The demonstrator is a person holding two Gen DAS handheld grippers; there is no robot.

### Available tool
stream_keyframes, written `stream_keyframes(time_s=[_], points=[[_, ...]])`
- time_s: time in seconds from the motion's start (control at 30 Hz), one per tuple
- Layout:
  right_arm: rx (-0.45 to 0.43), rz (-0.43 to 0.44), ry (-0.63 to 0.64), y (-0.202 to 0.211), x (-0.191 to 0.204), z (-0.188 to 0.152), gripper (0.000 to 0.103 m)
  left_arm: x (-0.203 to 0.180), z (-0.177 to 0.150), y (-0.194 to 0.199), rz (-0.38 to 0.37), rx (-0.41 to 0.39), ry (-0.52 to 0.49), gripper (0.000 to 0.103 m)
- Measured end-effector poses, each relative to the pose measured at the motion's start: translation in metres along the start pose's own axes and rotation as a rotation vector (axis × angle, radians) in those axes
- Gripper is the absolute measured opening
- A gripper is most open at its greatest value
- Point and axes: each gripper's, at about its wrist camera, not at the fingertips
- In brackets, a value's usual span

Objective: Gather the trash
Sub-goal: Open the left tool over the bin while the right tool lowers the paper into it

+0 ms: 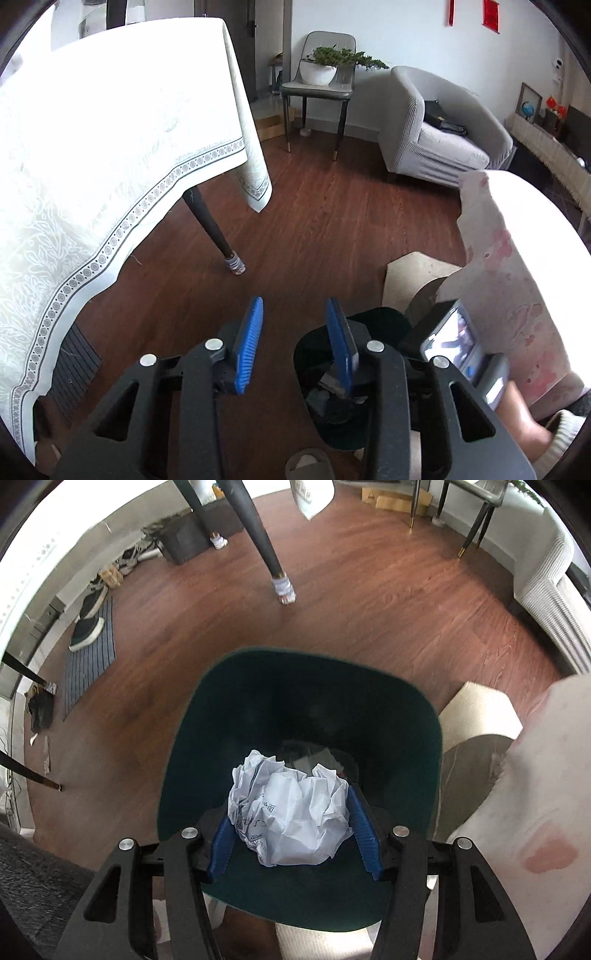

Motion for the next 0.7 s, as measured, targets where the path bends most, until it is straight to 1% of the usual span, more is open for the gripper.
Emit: stream_keyframes(time_s=[0.13,0.17,0.23,0.33,0.43,0.5,0.53,0.6,0.67,0.7], points=[[0.036,0.004,0.03,-0.011,0.003,-0.007,0.059,-0.004,0.004,0.005,-0.016,-0.014,0.001,0.039],[0.039,-0.009,0.045,-0.011,0.004,-0.009,0.06,-0.005,0.005,0.006,-0.019,-0.017,-0.002,0.039],[0.036,-0.033,0.067,-0.012,0.006,-0.011,0.062,-0.007,0.007,0.006,-0.025,-0.022,-0.004,0.039],[0.028,-0.035,0.074,-0.008,0.004,-0.014,0.062,-0.011,0.011,0.009,-0.037,-0.033,0.0,0.039],[0.004,-0.029,0.067,0.001,-0.002,-0.014,0.062,-0.016,0.015,0.013,-0.052,-0.054,0.001,0.046],[-0.022,-0.024,0.065,0.012,-0.005,-0.015,0.062,-0.019,0.017,0.017,-0.057,-0.059,0.0,0.053],[-0.038,-0.026,0.065,0.019,-0.005,-0.014,0.062,-0.021,0.018,0.018,-0.053,-0.061,-0.002,0.054],[-0.083,-0.031,0.064,0.037,-0.008,-0.011,0.062,-0.024,0.02,0.022,-0.051,-0.073,-0.003,0.061],[-0.13,-0.018,0.06,0.058,-0.011,-0.01,0.059,-0.028,0.021,0.027,-0.045,-0.086,-0.004,0.063],[-0.152,-0.017,0.061,0.068,-0.013,-0.009,0.056,-0.03,0.022,0.03,-0.036,-0.093,-0.012,0.067]])
Point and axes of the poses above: each gripper's, at about its wrist camera, not at the fingertips, and y roughly against the way its jaws point, x to its left, z to its top, and after that the axes turned 14 degrees about -z, right-handed
